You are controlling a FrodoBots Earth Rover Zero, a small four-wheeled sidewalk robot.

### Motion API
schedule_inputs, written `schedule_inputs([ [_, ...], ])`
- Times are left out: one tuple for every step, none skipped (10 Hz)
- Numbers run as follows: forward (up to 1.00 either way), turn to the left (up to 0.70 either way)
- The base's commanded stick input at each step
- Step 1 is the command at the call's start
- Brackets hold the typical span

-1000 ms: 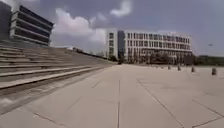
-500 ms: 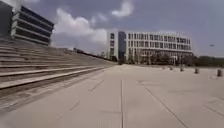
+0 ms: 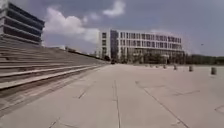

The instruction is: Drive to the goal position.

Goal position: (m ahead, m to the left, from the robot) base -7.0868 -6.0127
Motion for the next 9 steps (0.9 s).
schedule_inputs([
  [0.7, -0.35],
  [0.7, -0.27],
  [0.7, 0.0],
  [0.7, 0.0],
  [0.7, 0.0],
  [0.7, 0.0],
  [0.7, 0.0],
  [0.7, 0.0],
  [0.7, 0.0],
])
